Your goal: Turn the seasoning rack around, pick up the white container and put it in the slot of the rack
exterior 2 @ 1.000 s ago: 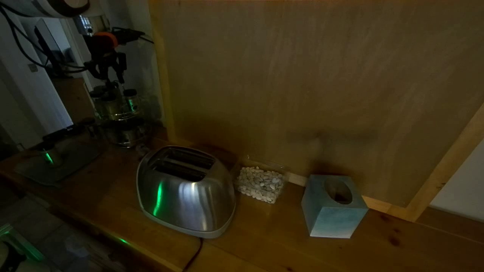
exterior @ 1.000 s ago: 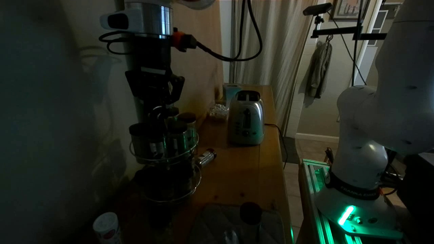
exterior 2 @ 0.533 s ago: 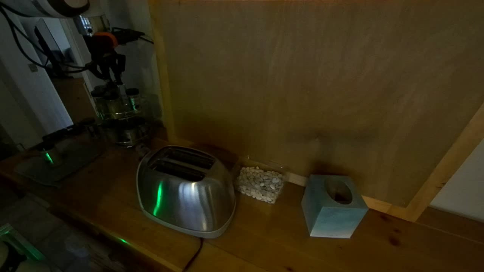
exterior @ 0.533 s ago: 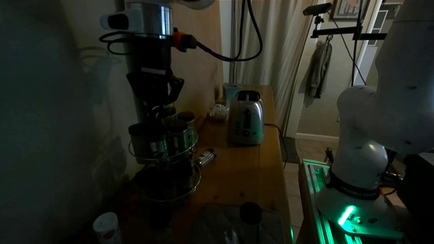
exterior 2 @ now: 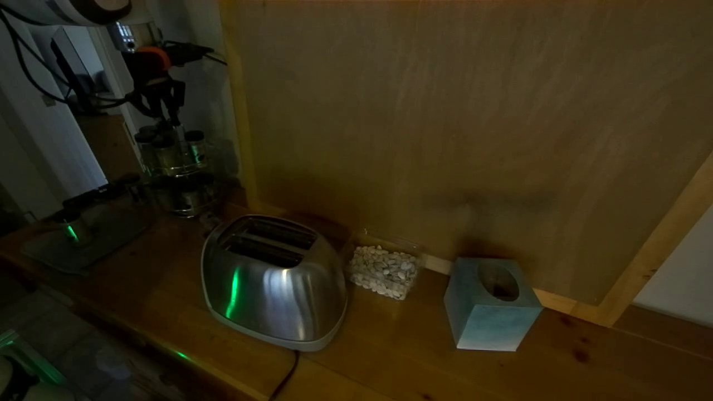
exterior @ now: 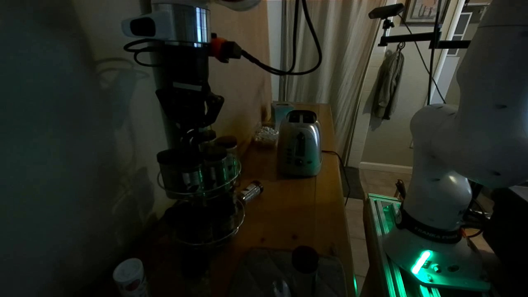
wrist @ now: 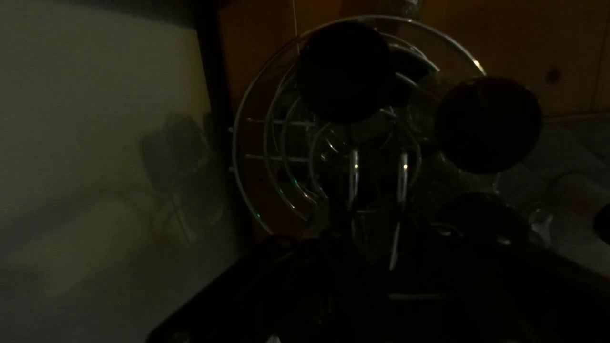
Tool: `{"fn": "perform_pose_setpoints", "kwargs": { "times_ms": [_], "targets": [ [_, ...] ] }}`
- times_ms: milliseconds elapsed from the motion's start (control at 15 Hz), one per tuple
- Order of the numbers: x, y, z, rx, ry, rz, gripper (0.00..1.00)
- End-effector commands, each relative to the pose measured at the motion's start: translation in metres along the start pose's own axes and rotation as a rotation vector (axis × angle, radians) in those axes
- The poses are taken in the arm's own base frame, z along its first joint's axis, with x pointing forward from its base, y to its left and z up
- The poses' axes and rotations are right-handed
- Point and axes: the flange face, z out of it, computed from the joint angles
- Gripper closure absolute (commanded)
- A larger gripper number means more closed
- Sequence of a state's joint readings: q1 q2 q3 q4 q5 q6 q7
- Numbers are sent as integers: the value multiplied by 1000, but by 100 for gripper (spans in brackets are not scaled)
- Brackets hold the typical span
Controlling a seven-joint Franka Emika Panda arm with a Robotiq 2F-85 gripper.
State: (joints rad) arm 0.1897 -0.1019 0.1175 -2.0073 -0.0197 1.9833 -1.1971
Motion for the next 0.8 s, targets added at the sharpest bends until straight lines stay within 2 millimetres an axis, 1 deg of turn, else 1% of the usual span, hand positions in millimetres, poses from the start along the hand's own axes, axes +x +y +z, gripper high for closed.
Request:
{"fn": "perform_pose_setpoints", "kwargs": {
  "times_ms": [0, 67, 133, 533, 600, 733],
  "targets": [
    [-3, 3, -3, 23, -71, 100, 81],
    [-3, 3, -3, 31, -71, 117, 86],
    [2, -3, -1, 17, -28, 74, 72],
    [3, -2, -1, 18, -33, 103, 72],
    [3, -2, -1, 18, -33, 104, 92],
    [6, -2, 2, 8, -34, 141, 92]
  ]
}}
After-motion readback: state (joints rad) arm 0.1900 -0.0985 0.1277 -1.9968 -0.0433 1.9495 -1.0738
